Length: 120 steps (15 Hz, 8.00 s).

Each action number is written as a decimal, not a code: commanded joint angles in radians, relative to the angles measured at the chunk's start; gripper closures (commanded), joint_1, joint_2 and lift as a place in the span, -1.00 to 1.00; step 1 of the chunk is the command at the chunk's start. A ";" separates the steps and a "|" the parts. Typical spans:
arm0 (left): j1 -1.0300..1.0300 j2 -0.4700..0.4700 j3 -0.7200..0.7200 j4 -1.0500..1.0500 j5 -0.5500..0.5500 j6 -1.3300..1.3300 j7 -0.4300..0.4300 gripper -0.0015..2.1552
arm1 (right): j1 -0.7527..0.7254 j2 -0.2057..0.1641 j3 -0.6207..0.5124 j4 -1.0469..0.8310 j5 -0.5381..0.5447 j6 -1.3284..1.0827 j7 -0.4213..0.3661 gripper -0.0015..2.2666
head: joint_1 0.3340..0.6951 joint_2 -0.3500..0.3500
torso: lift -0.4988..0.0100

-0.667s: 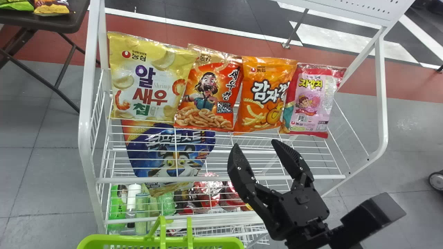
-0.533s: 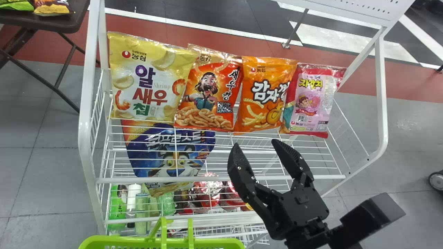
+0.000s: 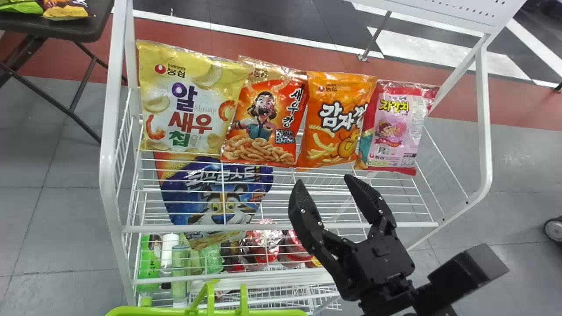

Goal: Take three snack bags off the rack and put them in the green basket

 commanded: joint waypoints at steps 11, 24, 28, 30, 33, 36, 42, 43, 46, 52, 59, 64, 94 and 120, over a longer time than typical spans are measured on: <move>-0.001 0.005 -0.001 0.002 -0.006 0.000 0.009 0.58 | -0.133 0.000 0.002 0.115 0.000 0.018 -0.001 -0.87 | 1.00 -1.00 | 0.87; -0.027 0.006 -0.001 0.028 -0.001 -0.006 -0.003 0.57 | -0.760 0.004 0.036 0.621 0.003 0.230 0.018 -0.87 | 1.00 -1.00 | 0.87; -0.062 0.011 -0.012 0.057 0.011 0.003 -0.006 0.57 | -0.849 0.009 0.059 0.711 0.043 0.248 0.004 -0.82 | 1.00 -1.00 | 0.87; -0.079 0.012 -0.021 0.074 0.015 0.012 -0.006 0.57 | -0.866 0.009 0.062 0.725 0.071 0.276 0.004 0.01 | 1.00 -1.00 | 0.87; -0.098 0.014 -0.026 0.094 0.026 0.018 -0.006 0.57 | -0.868 0.006 0.065 0.720 0.097 0.294 0.010 0.86 | 1.00 -1.00 | 0.87; -0.104 0.014 -0.029 0.097 0.026 0.025 -0.006 0.57 | -0.860 0.006 0.067 0.713 0.120 0.291 0.018 0.96 | 1.00 -1.00 | 0.87; -0.104 0.012 -0.035 0.091 0.023 0.031 0.000 0.57 | -0.829 0.006 0.028 0.677 0.132 0.303 0.004 0.96 | 1.00 -1.00 | 0.87; -0.104 0.012 -0.035 0.091 0.022 0.034 0.001 0.57 | -0.828 0.008 0.007 0.677 0.123 0.300 0.004 0.96 | 1.00 -1.00 | 0.87; -0.104 0.012 -0.037 0.088 0.020 0.040 0.008 0.57 | -0.803 0.006 -0.042 0.651 0.103 0.303 0.022 0.96 | 1.00 -1.00 | 0.87; -0.104 0.012 -0.052 0.079 0.008 0.055 0.026 0.57 | -0.714 0.003 -0.067 0.501 0.031 0.350 0.064 0.96 | 1.00 -1.00 | 0.87; -0.104 0.015 -0.063 0.065 -0.005 0.061 0.038 0.57 | -0.630 0.004 -0.053 0.357 -0.018 0.435 0.088 0.96 | 1.00 -1.00 | 0.87; -0.108 0.015 -0.061 0.065 -0.005 0.077 0.037 0.57 | -0.504 0.003 -0.085 0.191 -0.106 0.540 0.151 0.96 | 1.00 -1.00 | 0.87; -0.105 -0.015 -0.003 -0.016 -0.028 -0.037 0.087 0.57 | -0.311 -0.081 -0.220 -0.073 -0.328 1.622 0.323 0.96 | 1.00 -1.00 | 0.87; -0.099 -0.012 -0.003 -0.022 -0.031 -0.021 0.084 0.57 | -0.737 -0.022 -0.341 0.605 -0.029 0.251 0.254 -0.86 | 1.00 -1.00 | 0.87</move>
